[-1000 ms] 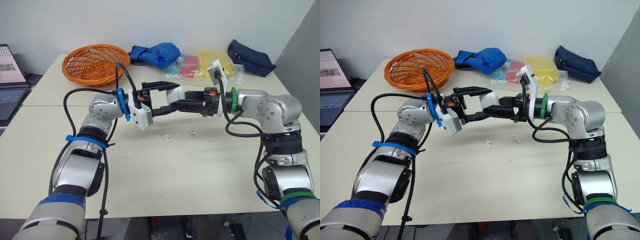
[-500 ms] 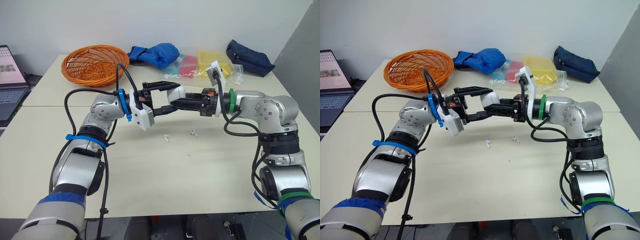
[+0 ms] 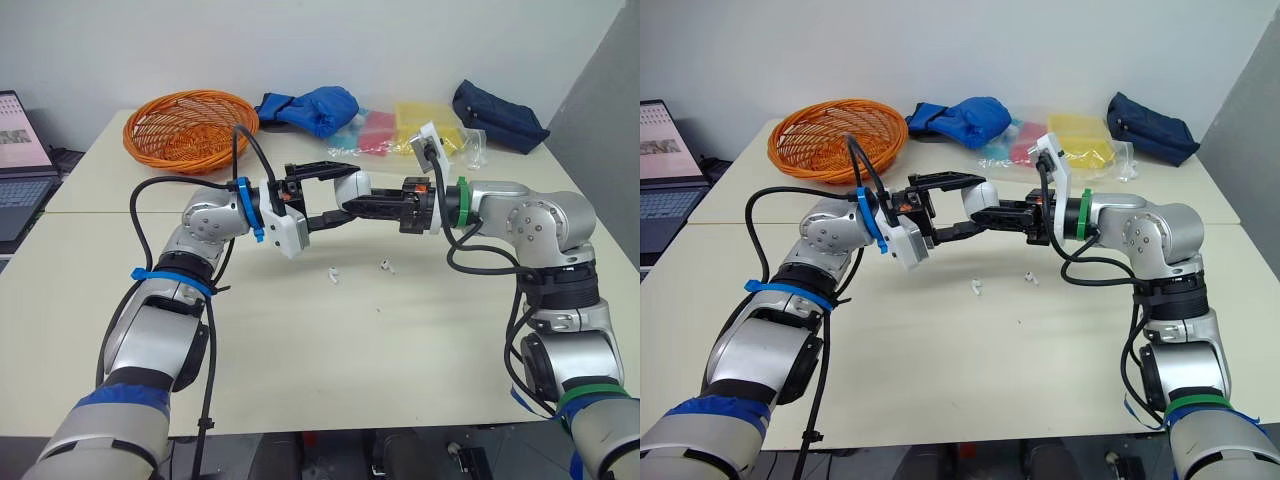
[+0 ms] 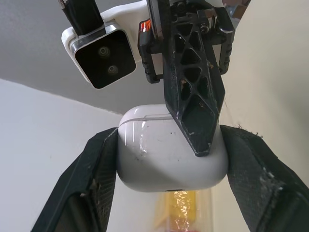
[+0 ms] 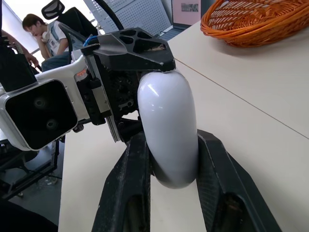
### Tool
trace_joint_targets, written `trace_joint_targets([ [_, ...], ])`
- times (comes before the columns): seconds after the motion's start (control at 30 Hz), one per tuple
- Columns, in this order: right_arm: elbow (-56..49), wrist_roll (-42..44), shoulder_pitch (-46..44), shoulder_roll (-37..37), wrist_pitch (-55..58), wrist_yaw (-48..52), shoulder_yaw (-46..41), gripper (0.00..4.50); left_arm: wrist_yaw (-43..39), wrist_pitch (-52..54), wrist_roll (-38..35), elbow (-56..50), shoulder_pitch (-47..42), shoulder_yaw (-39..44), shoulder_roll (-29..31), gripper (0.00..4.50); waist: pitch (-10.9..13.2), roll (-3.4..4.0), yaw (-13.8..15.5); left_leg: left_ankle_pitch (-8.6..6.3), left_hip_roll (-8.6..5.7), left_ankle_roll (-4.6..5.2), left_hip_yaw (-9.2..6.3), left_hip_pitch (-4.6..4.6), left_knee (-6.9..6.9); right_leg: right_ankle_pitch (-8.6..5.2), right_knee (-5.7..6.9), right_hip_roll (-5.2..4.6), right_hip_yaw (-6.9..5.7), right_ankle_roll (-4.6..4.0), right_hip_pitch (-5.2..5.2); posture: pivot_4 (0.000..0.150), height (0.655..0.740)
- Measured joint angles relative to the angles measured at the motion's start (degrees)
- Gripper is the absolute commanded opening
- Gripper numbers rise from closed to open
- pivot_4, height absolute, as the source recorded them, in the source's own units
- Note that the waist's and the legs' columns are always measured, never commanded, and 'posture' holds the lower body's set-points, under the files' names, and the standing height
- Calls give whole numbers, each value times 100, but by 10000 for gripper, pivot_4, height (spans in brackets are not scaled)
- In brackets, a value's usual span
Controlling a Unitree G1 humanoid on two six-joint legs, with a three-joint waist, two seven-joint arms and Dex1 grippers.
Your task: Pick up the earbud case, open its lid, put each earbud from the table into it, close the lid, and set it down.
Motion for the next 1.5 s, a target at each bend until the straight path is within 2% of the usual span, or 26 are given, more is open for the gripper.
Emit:
trace_joint_targets([
  [0.07, 2, -38, 0, -4, -108, -2, 28, 8696, -462, 422, -372, -273, -1, -88, 23, 44791, 0, 0, -6, 0, 0, 0, 0, 0, 1, 0, 0, 1, 0, 0, 0, 1500, 7400],
  [0.33, 67, -776, 245, -417, -916, 63, 356, 8696, -2176, 2994, -1437, -1249, -28, -32, 372, 44791, 0, 0, -85, 0, 0, 0, -6, 0, 7, -1, 4, 5, 0, 0, 1, 1500, 7400],
  [0.4, 62, -1061, 360, -592, -1192, 193, 603, 8696, -2409, 4060, -1502, -1417, -146, -25, 457, 44791, 0, 0, -103, 0, 0, 0, -9, -1, 10, -1, 5, 7, -1, 1, 1, 1500, 7400],
  [0.53, -89, -1881, 452, -1055, -1954, 389, 1280, 8696, -2688, 6847, -1719, -2110, -550, -23, 629, 44791, 1, 1, -130, 0, 1, 0, -19, -3, 15, -13, 7, 13, -2, 20, 1, 1500, 7400],
  [0.63, -272, -2301, 459, -1131, -2377, 493, 1629, 8696, -2742, 7758, -1590, -2522, -683, -37, 641, 44791, 0, 3, -130, 0, 3, 0, -24, 0, 15, -18, 8, 17, -1, 24, 1, 1500, 7400],
  [0.7, -390, -2395, 468, -1093, -2426, 524, 1678, 8696, -2885, 7864, -1453, -2714, -584, -134, 644, 43096, 1, 6, -147, 0, 5, 0, -29, 2, 15, -9, 12, 23, 0, 7, 1, 1500, 7400],
  [0.83, -522, -2440, 469, -1046, -2381, 529, 1675, 8696, -2977, 7676, -1209, -2793, -247, -186, 547, 33293, 1, 6, -140, 1, 6, 1, -35, 3, 18, -3, 15, 24, -4, -6, 1, 1500, 7400],
  [0.97, -672, -2434, 470, -973, -2282, 529, 1673, 8696, -2915, 7429, -805, -2459, -237, -204, 502, 33293, 2, 6, -131, 1, 6, 1, -33, -1, 40, -3, 16, 24, -1, -6, 4, 1500, 7400],
  [1.37, -1012, -2443, 577, -903, -2033, 506, 1673, 8696, -2901, 7482, -754, -2406, -238, -124, 164, 33293, 2, 6, -117, 0, 5, 2, -36, -8, 70, -3, 20, 22, -1, -4, 10, 1500, 7400],
  [1.47, -1016, -2463, 603, -904, -2034, 507, 1677, 8696, -2903, 7484, -718, -2402, -238, -104, 164, 27742, 2, 6, -121, 0, 5, 2, -36, -8, 71, -2, 21, 22, -1, -4, 10, 1500, 7400],
  [1.5, -1018, -2482, 603, -904, -2035, 507, 1677, 8696, -2907, 7484, -712, -2390, -238, -97, 164, 24134, 2, 7, -120, 0, 5, 2, -36, -8, 71, -2, 21, 22, -1, -4, 10, 1500, 7400],
])
